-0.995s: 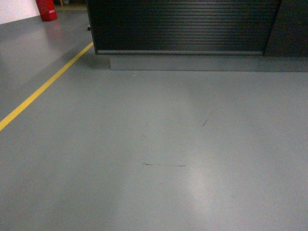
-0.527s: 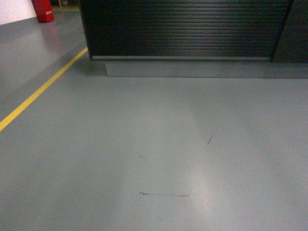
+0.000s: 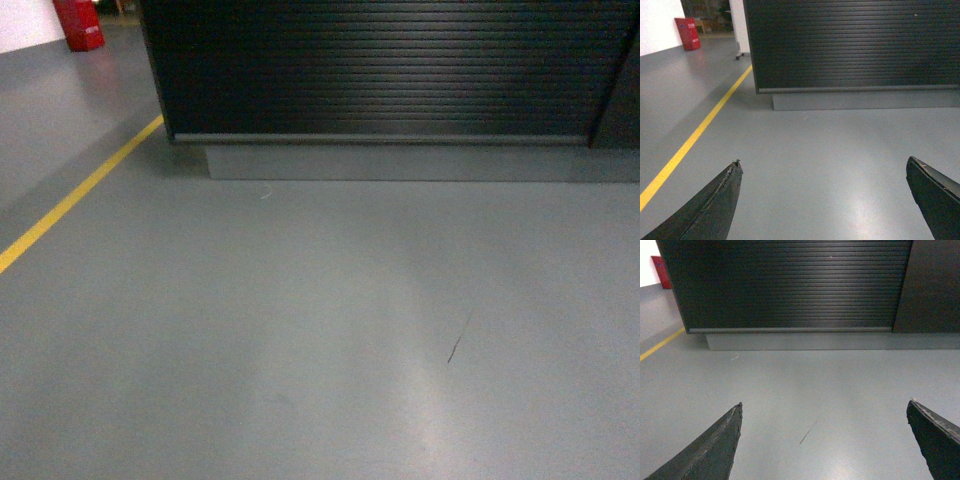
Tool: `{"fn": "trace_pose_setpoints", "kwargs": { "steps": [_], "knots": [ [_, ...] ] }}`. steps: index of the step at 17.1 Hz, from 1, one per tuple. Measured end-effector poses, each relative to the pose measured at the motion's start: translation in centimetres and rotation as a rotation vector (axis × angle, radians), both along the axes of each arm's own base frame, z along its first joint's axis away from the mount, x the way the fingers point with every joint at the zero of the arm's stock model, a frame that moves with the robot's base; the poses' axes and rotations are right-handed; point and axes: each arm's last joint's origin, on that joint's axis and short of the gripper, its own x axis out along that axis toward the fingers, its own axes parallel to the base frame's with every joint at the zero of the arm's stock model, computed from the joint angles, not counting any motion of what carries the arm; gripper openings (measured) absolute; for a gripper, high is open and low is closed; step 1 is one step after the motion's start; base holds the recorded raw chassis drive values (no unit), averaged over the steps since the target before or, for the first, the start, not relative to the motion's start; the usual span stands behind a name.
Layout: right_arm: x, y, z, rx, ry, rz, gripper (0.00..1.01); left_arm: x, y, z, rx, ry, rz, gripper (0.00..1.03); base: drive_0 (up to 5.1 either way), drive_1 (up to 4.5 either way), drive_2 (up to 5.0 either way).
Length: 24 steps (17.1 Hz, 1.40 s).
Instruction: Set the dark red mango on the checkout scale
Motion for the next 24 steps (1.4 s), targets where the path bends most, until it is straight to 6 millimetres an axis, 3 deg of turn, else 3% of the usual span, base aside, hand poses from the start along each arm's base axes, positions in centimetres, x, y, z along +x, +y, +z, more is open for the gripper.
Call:
{"fn": "trace_pose_setpoints", "kwargs": {
  "steps": [24],
  "knots": [
    [0.00, 0.01, -0.03, 0.000, 0.003, 0.003, 0.98, 0.00, 0.00, -0.04, 0.000, 0.005, -0.001, 0.98, 0.0, 4.26, -4.3]
  ]
}}
